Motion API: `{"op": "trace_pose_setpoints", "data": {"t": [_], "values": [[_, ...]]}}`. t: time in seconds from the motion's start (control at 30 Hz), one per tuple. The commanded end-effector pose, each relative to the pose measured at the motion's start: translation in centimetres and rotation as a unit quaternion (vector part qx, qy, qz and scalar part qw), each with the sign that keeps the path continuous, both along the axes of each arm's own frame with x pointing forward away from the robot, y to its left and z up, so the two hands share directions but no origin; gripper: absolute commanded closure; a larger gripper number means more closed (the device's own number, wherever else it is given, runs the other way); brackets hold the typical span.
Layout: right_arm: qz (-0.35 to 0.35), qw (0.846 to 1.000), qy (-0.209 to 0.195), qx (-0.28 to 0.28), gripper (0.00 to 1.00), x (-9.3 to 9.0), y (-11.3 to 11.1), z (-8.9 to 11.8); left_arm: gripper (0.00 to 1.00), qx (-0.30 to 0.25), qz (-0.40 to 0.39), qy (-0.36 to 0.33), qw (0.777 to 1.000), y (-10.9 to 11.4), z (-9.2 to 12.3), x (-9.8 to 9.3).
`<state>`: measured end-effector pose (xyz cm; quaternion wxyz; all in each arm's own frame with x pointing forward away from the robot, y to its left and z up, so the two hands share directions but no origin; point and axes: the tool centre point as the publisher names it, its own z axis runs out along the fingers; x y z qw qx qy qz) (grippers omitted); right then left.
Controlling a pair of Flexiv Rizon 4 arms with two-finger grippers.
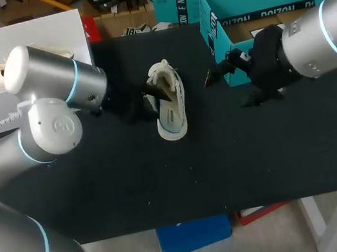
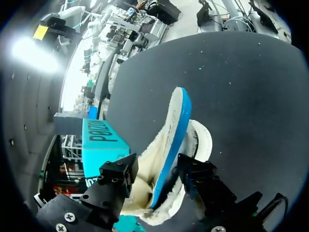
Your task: Take the shoe out of the shoebox, open the shoe tongue, remove and reinsert the insole, then place the shoe into the shoebox
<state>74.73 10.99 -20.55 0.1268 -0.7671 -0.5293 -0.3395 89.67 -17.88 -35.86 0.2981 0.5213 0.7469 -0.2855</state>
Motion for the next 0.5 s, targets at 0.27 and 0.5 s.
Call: {"op": "trace_pose_setpoints", "data": {"t": [0.27,0.5], "values": [[-0.001,1.0,0.0,-0.001,0.0,0.0,0.15,0.01,0.88,0.031,-0.029,0.024,0.999,-0.01,-0.87,-0.53],[-0.001,1.0,0.0,-0.001,0.0,0.0,0.15,0.01,1.0,0.03,-0.03,0.022,0.999,-0.17,-0.73,-0.48]]}}
